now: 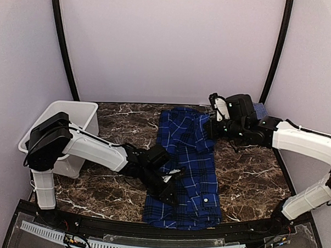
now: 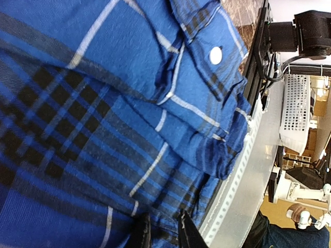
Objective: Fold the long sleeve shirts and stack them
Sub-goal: Place the sleeve of the rectangle-folded shirt.
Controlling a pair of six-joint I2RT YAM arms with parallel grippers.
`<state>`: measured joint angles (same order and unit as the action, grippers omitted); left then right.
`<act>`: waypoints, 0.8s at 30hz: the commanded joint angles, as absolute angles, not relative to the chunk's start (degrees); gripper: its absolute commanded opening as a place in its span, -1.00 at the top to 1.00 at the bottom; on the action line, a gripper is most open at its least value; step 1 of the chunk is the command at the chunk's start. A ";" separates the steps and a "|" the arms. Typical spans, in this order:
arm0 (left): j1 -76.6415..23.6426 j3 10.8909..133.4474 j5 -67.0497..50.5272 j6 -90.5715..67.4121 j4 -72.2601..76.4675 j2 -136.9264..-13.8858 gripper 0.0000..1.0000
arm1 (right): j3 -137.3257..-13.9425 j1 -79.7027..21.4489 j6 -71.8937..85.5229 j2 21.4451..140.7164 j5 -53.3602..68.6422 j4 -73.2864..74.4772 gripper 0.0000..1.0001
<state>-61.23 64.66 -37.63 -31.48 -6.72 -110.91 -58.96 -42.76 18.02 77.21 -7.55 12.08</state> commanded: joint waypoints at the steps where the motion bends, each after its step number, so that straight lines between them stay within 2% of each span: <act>1: -61.91 62.96 -40.50 -32.00 -3.42 -113.75 0.61 | -59.08 -43.56 16.43 75.04 -7.12 12.53 1.00; 5: -61.93 62.99 -40.38 -32.20 -2.22 -114.61 0.47 | -59.40 -44.04 15.92 74.19 -5.60 13.56 1.00; 10: -61.96 64.57 -39.88 -32.65 -2.18 -113.19 0.39 | -58.82 -45.88 15.08 73.09 -4.02 14.98 1.00; 17: -59.51 63.23 -36.68 -37.52 -1.00 -101.33 0.21 | -57.32 -52.34 13.54 71.96 -1.63 18.32 1.00; 24: -51.00 55.38 -26.52 -43.80 -1.91 -89.88 0.17 | -55.34 -60.03 14.31 73.71 -1.08 18.59 1.00</act>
<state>-55.05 60.03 -33.82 -39.53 -0.71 -95.72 -56.47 -56.40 14.15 73.01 -2.26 18.37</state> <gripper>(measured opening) 0.410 0.007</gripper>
